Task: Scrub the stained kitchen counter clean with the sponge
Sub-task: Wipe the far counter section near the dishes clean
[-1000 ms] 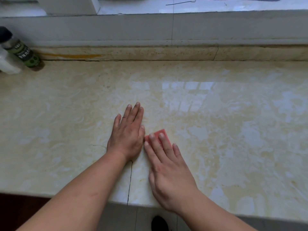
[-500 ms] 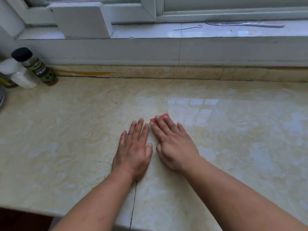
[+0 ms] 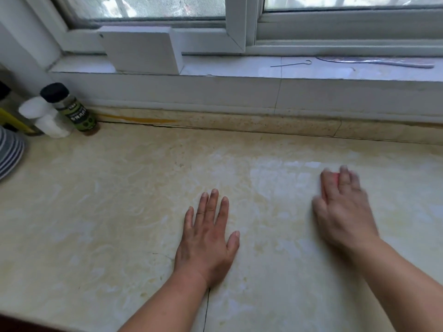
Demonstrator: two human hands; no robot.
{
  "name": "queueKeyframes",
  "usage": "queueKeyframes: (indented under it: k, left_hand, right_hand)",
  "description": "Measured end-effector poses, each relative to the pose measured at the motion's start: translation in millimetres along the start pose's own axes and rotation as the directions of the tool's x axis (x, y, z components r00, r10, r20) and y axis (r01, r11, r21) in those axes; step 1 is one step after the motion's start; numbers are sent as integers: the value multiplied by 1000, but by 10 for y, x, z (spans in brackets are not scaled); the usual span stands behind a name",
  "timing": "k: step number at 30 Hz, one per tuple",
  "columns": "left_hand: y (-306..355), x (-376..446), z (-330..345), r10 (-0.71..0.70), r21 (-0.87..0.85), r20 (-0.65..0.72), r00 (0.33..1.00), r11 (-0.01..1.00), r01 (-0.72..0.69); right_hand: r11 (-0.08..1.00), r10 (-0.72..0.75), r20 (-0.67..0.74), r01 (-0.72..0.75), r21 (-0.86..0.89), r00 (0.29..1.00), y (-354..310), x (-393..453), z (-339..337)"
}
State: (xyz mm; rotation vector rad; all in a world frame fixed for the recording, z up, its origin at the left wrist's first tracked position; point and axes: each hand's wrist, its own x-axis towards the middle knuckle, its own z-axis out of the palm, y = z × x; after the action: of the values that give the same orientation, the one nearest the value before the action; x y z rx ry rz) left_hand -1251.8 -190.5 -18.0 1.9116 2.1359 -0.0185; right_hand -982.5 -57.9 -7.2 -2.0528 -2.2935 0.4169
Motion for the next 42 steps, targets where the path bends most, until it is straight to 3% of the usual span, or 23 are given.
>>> queueKeyframes:
  k: [3,7,11,13,16,19,21,23,25,27,30,32,36,40,42]
  left_hand:
    - [5,6,16,8,0,-16,1000,1000,-8]
    - [-54,37,126,22,-16,-94,995,1000,-24]
    - [-92,51,191,29,-4,-117,993,1000,-30]
    - [-105,53,206,27,15,-124,992,1000,-25]
    - [-114,54,249,24,40,-124,992,999,-20]
    - [-115,66,262,21,70,-140,990,998,-11]
    - [-107,66,275,20,88,-144,989,996,-7]
    - [-106,60,273,18,95,-147,989,995,-4]
    - [-103,63,265,19,101,-151,988,995,-3]
    - [-95,62,259,17,101,-154,988,995,-2]
    - [-91,60,256,13,99,-167,986,995,4]
    - [-96,65,255,16,104,-170,985,995,2]
    - [-111,74,265,33,130,-181,983,992,-10]
    - [-115,66,272,31,145,-176,984,989,-6]
    - [-125,62,272,27,144,-170,985,990,-2]
  right_hand:
    - [987,-162,40,161,20,986,-716,222,133]
    - [871,-492,121,488,60,862,-1646,246,268]
    - [787,-617,105,610,92,780,-1625,413,277]
    - [849,-526,56,521,88,848,-1227,584,231]
    - [976,-215,-78,217,12,973,-257,776,27]
    - [990,127,-183,-112,88,975,541,743,-188]
    - [958,265,-165,-239,158,950,518,761,-194]
    - [973,202,-173,-177,151,964,117,848,-106]
    - [995,22,-167,-5,103,986,-476,957,-1]
    - [982,-179,-57,182,51,982,-1126,977,65]
    - [905,-424,95,417,80,901,-1859,951,147]
    - [868,-496,136,489,84,858,-2032,999,140]
    - [823,-567,85,569,2,819,-1676,1158,66]
    - [890,-454,-8,454,-36,891,-658,1060,-72]
    - [944,-328,-50,325,-58,943,119,910,-171]
